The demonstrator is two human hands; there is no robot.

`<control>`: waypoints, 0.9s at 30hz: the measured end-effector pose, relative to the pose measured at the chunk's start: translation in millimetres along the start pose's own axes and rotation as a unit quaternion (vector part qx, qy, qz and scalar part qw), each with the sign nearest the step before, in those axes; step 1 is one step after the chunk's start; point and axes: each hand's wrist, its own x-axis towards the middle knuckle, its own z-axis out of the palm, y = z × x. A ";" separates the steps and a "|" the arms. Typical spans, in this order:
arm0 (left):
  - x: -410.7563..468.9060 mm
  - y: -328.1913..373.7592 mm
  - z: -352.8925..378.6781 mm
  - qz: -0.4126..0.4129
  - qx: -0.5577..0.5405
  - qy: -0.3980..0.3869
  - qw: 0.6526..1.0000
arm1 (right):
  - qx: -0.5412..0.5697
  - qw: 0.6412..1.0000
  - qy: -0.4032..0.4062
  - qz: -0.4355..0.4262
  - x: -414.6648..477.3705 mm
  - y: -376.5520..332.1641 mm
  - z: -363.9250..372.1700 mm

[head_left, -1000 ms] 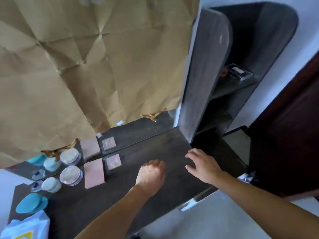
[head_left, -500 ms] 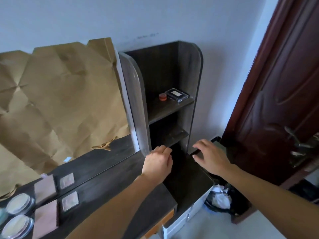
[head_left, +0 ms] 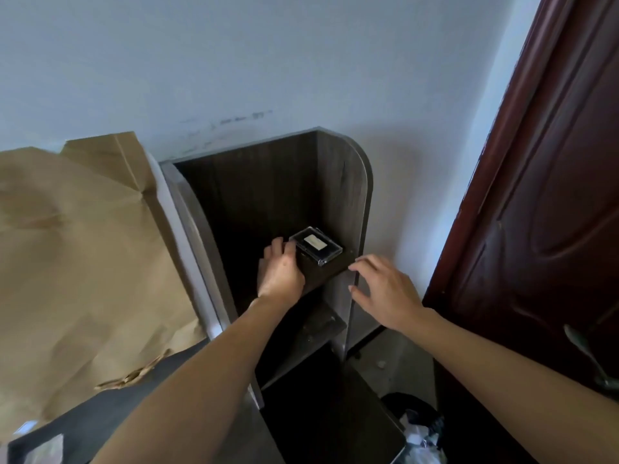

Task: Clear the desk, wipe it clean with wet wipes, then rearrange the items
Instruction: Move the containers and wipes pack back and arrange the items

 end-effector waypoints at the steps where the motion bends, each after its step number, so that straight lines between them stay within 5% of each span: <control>1: 7.4 -2.0 3.0 -0.011 0.015 -0.020 1.000 | 0.006 1.000 0.003 -0.005 5.6 2.7 1.7; 10: 10.1 -13.1 14.4 -0.020 0.056 0.044 0.997 | 0.016 0.995 0.008 -0.099 69.0 -1.4 26.8; 14: -18.8 -9.8 11.6 -0.048 0.069 0.079 0.993 | -0.023 0.995 -0.073 -0.066 90.6 -12.8 42.2; 27: -120.7 22.8 8.1 -0.064 0.080 0.177 0.979 | 0.058 0.993 -0.055 -0.092 77.2 -5.0 34.1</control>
